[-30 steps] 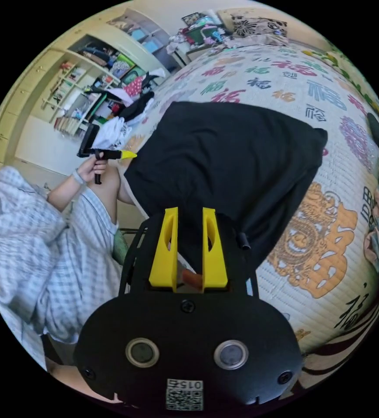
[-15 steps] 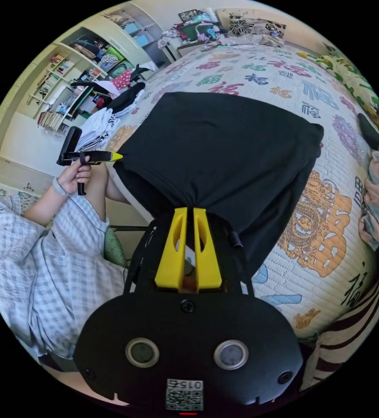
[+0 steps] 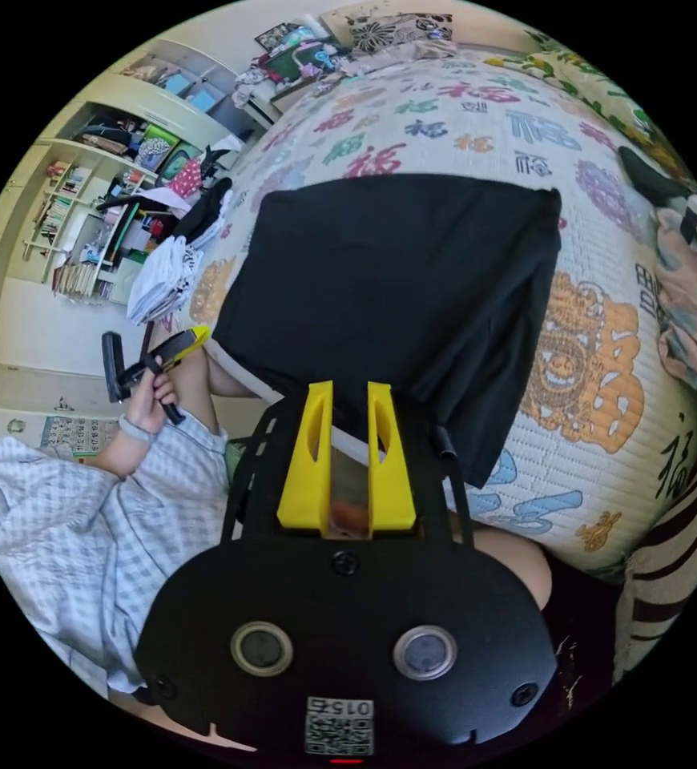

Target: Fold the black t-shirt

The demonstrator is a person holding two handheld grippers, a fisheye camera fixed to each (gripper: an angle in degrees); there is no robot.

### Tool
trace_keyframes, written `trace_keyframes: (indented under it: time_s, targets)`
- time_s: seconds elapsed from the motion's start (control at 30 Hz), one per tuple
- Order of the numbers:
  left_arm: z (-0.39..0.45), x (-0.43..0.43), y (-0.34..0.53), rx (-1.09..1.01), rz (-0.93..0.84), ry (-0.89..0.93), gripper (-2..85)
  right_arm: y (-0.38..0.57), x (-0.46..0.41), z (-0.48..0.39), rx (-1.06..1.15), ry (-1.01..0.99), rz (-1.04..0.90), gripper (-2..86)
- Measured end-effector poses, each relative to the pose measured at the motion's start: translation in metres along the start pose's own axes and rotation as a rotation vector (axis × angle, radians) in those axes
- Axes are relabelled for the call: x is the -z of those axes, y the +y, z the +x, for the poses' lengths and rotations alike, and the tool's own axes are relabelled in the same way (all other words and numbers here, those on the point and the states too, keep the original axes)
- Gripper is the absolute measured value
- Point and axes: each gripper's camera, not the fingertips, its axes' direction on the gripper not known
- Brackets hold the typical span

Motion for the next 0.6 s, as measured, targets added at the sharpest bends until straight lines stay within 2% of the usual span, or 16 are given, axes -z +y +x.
trace_keyframes:
  time_s: [0.07,0.2,0.3,0.4,0.6]
  targets:
    - [-0.006,0.003,0.003,0.019,0.026,-0.054,13.0,-0.030,0.004,-0.021,0.039,-0.005,0.018,7.6]
    - [-0.034,-0.014,0.009,0.136,-0.030,-0.009,12.4,-0.089,-0.002,-0.061,0.128,-0.009,0.015,7.6]
    - [-0.036,-0.013,0.014,0.136,-0.027,-0.018,10.2,-0.145,-0.017,-0.095,0.184,-0.004,0.001,7.7]
    - [-0.049,-0.020,0.019,0.162,-0.079,0.163,3.3,-0.209,-0.042,-0.132,0.236,0.009,-0.029,8.2]
    - [-0.064,-0.020,0.027,0.206,-0.068,0.213,1.2,-0.343,-0.124,-0.185,0.205,0.106,-0.163,11.6]
